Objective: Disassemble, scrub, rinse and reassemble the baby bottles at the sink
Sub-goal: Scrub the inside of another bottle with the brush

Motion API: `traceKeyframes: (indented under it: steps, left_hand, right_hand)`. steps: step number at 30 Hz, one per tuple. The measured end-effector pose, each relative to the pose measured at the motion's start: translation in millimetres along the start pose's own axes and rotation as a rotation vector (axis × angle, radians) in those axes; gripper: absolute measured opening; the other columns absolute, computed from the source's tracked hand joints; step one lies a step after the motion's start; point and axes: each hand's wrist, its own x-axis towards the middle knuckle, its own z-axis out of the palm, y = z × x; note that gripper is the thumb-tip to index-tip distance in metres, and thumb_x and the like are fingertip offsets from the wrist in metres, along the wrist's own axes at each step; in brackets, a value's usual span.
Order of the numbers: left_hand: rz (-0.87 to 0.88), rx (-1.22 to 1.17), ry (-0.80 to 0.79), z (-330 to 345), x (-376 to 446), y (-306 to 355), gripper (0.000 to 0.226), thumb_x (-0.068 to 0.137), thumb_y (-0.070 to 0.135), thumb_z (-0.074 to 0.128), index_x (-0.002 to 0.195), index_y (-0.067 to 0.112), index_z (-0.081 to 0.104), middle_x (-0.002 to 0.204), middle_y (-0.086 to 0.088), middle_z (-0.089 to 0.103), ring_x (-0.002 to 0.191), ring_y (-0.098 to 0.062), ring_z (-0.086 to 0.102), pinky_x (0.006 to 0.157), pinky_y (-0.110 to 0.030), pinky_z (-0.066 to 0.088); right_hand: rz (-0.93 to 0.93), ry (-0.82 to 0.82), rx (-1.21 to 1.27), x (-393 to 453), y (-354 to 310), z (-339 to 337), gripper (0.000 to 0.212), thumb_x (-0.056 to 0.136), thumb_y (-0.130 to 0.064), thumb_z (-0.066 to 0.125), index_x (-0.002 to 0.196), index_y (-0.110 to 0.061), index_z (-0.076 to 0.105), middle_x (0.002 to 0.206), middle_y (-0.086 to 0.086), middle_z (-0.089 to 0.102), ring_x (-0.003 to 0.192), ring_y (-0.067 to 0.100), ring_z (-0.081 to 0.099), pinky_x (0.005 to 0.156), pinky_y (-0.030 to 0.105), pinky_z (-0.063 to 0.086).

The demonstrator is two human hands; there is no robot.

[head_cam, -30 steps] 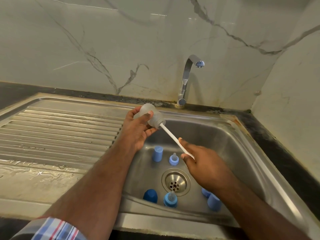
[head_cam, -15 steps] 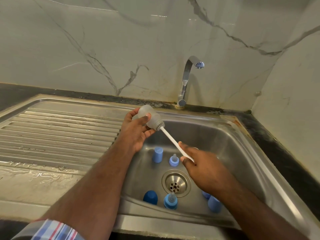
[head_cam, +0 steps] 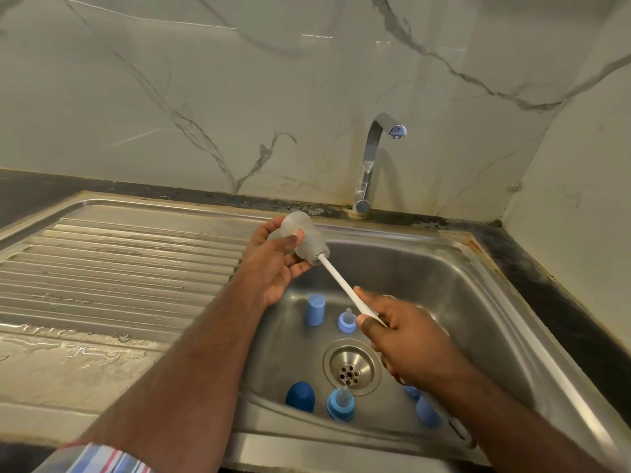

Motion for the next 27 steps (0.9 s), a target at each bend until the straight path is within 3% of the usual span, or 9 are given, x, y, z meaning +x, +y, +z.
traceKeyframes:
  steps: [2, 4, 7, 9, 12, 15, 18, 23, 27]
  left_hand:
    - [-0.014, 0.038, -0.040, 5, -3, -2, 0.046, 0.093, -0.001, 0.065, 0.134, 0.014, 0.051, 0.129, -0.019, 0.060, 0.095, -0.036, 0.075, 0.068, -0.047, 0.062]
    - [-0.019, 0.065, -0.058, 8, -5, -5, 0.043, 0.094, -0.002, 0.064, 0.132, 0.014, 0.052, 0.129, -0.018, 0.060, 0.092, -0.035, 0.075, 0.065, -0.046, 0.063]
    - [-0.012, 0.052, -0.055, 5, -5, -5, 0.041, 0.094, -0.004, 0.063, 0.130, 0.013, 0.054, 0.127, -0.018, 0.060, 0.087, -0.033, 0.076, 0.064, -0.046, 0.062]
    - [-0.008, 0.026, -0.060, 3, -3, -3, 0.046, 0.093, -0.004, 0.063, 0.135, 0.010, 0.052, 0.128, -0.020, 0.061, 0.093, -0.035, 0.075, 0.067, -0.048, 0.062]
    - [-0.012, -0.015, -0.060, 3, -3, -1, 0.049, 0.093, -0.003, 0.064, 0.138, 0.009, 0.050, 0.130, -0.021, 0.061, 0.101, -0.040, 0.073, 0.070, -0.049, 0.062]
    - [-0.011, -0.007, -0.065, 3, -4, -2, 0.049, 0.093, -0.004, 0.063, 0.137, 0.010, 0.050, 0.130, -0.021, 0.060, 0.100, -0.041, 0.073, 0.069, -0.050, 0.062]
    - [-0.009, 0.022, -0.080, 5, -5, -4, 0.048, 0.094, -0.004, 0.063, 0.137, 0.011, 0.049, 0.128, -0.020, 0.059, 0.096, -0.039, 0.074, 0.067, -0.050, 0.062]
    - [-0.002, 0.016, -0.091, 3, -5, -2, 0.048, 0.094, -0.003, 0.062, 0.139, 0.010, 0.049, 0.125, -0.018, 0.061, 0.092, -0.036, 0.075, 0.067, -0.048, 0.062]
    - [-0.004, 0.016, -0.098, 2, -6, -1, 0.050, 0.093, -0.002, 0.063, 0.140, 0.010, 0.049, 0.130, -0.019, 0.060, 0.101, -0.041, 0.073, 0.072, -0.052, 0.062]
  right_hand:
    - [-0.090, 0.035, -0.356, 5, 2, 3, 0.047, 0.104, -0.034, 0.047, 0.150, -0.042, 0.038, 0.102, -0.007, 0.069, 0.084, 0.010, 0.066, 0.073, 0.024, 0.052]
    - [-0.092, 0.021, -0.395, 5, -1, 5, 0.049, 0.104, -0.032, 0.046, 0.151, -0.042, 0.036, 0.104, -0.004, 0.070, 0.083, 0.010, 0.065, 0.075, 0.027, 0.054]
    - [0.070, -0.130, 0.158, 1, -3, 1, 0.042, 0.103, -0.023, 0.052, 0.139, -0.043, 0.053, 0.069, 0.000, 0.059, 0.044, 0.010, 0.049, 0.039, 0.025, 0.040]
    - [0.159, -0.205, 0.494, -1, -2, -9, 0.039, 0.102, -0.015, 0.053, 0.133, -0.037, 0.060, 0.066, 0.007, 0.053, 0.040, 0.012, 0.039, 0.034, 0.019, 0.030]
    - [0.183, -0.204, 0.644, -4, -3, -16, 0.036, 0.101, -0.011, 0.052, 0.126, -0.035, 0.063, 0.066, 0.008, 0.054, 0.040, 0.013, 0.037, 0.034, 0.018, 0.027]
    - [0.076, -0.043, 0.217, -2, 0, -4, 0.039, 0.102, -0.022, 0.053, 0.134, -0.044, 0.056, 0.064, -0.005, 0.059, 0.043, 0.010, 0.047, 0.039, 0.024, 0.036]
    - [-0.054, -0.003, -0.255, 2, 3, 2, 0.045, 0.103, -0.032, 0.049, 0.146, -0.044, 0.044, 0.088, -0.011, 0.069, 0.067, 0.007, 0.065, 0.055, 0.018, 0.047]
    - [0.107, -0.212, 0.441, -4, -4, -10, 0.040, 0.102, -0.015, 0.054, 0.135, -0.038, 0.058, 0.066, 0.005, 0.053, 0.039, 0.011, 0.041, 0.035, 0.019, 0.032]
    - [0.144, -0.157, 0.549, -3, -3, -12, 0.038, 0.101, -0.012, 0.054, 0.133, -0.033, 0.060, 0.064, 0.005, 0.054, 0.038, 0.012, 0.039, 0.033, 0.019, 0.029]
